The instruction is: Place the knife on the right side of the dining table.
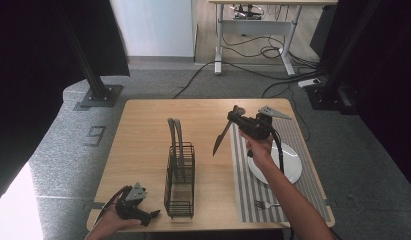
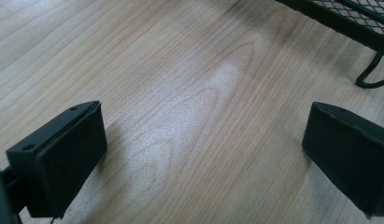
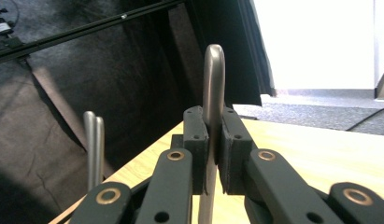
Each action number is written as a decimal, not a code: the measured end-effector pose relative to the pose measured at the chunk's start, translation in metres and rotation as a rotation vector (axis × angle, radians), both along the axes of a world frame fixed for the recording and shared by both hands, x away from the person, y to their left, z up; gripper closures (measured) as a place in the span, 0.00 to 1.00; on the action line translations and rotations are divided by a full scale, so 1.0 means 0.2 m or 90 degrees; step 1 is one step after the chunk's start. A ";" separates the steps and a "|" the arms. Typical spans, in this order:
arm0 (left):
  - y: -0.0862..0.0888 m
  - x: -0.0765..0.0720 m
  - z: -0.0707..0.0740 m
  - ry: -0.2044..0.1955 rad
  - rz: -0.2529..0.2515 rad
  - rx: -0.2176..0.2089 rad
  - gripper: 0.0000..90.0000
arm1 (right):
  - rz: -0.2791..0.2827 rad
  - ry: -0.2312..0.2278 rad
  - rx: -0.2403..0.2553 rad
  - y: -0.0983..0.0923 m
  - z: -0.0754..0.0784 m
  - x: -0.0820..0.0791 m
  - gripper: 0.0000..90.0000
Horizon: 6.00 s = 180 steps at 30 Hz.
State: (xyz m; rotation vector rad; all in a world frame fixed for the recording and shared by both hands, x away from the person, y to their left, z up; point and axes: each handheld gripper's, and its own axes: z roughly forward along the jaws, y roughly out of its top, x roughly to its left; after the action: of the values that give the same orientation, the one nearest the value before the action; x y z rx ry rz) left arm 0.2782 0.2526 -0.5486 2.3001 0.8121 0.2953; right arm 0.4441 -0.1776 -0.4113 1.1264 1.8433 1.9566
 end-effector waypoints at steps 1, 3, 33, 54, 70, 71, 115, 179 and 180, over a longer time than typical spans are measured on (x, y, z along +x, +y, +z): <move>0.00 0.00 0.00 0.000 0.000 0.000 0.00 | -0.004 0.000 -0.001 -0.01 0.00 0.01 0.92; 0.00 0.00 0.00 0.000 0.000 0.000 0.00 | -0.007 0.001 0.000 -0.01 0.00 0.01 0.92; 0.00 0.00 0.00 0.000 -0.001 0.000 0.00 | -0.117 -0.005 -0.001 -0.22 -0.02 0.13 0.92; 0.00 0.00 0.00 0.000 -0.002 0.001 0.00 | -0.191 0.007 -0.013 -0.29 -0.07 0.25 0.92; 0.00 0.00 0.00 0.000 -0.002 0.001 0.00 | -0.234 0.007 -0.038 -0.30 -0.10 0.36 0.92; 0.00 0.00 0.00 0.000 -0.002 0.001 0.00 | -0.239 0.004 -0.040 -0.30 -0.10 0.36 0.92; 0.00 0.00 0.00 0.000 -0.002 0.002 0.00 | -0.272 0.070 -0.064 -0.50 -0.20 0.31 0.89; 0.00 0.00 0.00 0.000 -0.002 0.001 0.00 | -0.340 0.204 -0.067 -0.80 -0.44 0.33 0.70; 0.00 0.00 0.00 0.000 -0.002 0.001 0.00 | -0.340 0.208 -0.066 -0.81 -0.45 0.33 0.70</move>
State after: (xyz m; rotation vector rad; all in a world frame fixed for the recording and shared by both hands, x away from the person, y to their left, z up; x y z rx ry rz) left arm 0.2785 0.2529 -0.5485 2.3031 0.8079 0.2947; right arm 0.5101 -0.3396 -0.5007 1.7634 1.5322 1.4251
